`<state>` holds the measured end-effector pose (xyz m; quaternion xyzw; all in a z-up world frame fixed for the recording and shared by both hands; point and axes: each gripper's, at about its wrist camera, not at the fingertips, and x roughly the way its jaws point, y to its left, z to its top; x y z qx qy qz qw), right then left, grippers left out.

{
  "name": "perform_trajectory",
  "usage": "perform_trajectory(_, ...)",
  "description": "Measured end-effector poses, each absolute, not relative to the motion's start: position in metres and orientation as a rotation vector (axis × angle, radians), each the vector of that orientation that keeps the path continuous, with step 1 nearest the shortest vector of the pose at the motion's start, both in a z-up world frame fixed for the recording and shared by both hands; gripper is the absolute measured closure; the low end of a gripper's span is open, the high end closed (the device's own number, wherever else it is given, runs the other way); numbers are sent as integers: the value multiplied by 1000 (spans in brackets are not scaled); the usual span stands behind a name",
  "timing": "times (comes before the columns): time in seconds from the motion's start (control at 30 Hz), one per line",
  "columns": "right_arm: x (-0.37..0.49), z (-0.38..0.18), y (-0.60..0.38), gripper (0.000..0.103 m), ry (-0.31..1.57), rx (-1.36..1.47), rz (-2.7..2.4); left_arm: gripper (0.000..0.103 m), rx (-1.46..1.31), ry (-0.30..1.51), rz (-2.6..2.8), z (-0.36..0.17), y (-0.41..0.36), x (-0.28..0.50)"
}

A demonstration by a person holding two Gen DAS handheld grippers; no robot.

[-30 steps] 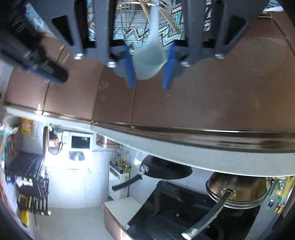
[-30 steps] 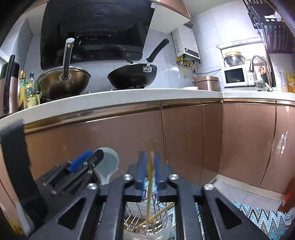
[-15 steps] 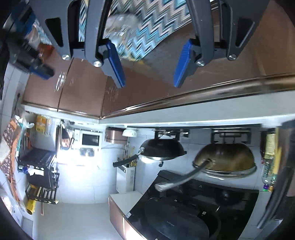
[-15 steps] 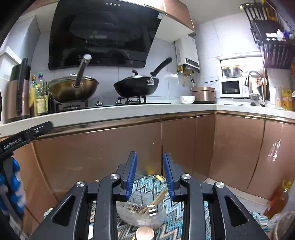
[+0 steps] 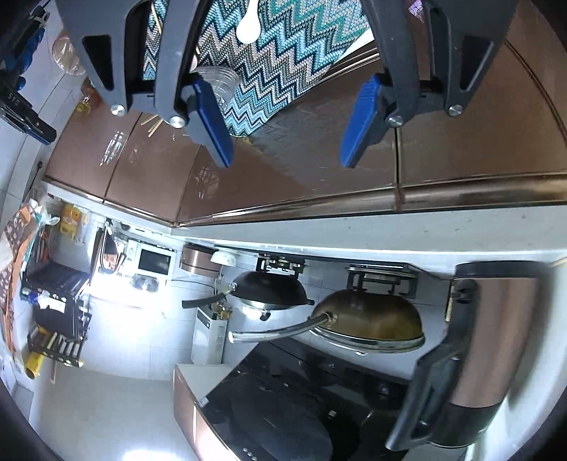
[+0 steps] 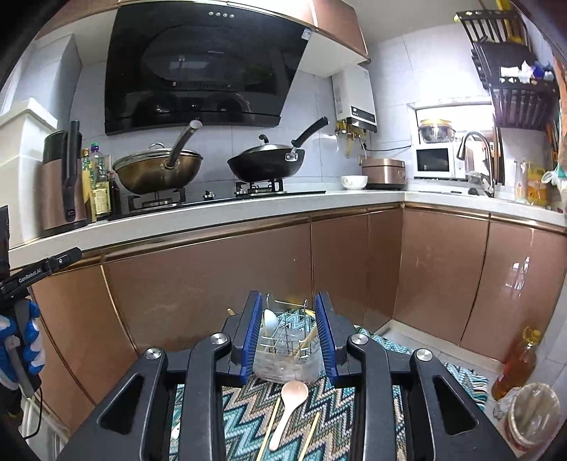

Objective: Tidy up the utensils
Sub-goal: 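Withdraw both open tools up and away from the wire rack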

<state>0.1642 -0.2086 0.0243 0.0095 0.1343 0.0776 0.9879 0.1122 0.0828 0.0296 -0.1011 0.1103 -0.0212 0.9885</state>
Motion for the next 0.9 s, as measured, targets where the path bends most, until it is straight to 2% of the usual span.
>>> perform_trajectory(0.17, 138, 34, -207, 72, 257, 7, 145, 41, -209, 205, -58, 33, 90, 90)
perform_trajectory(0.5, 98, 45, -200, 72, 234, -3, 125, 33, -192, 195, -84, 37, 91, 61)
perform_trajectory(0.9, 65, 57, -197, 69, 196, -3, 117, 32, -161, 217, -137, 40, 82, 45)
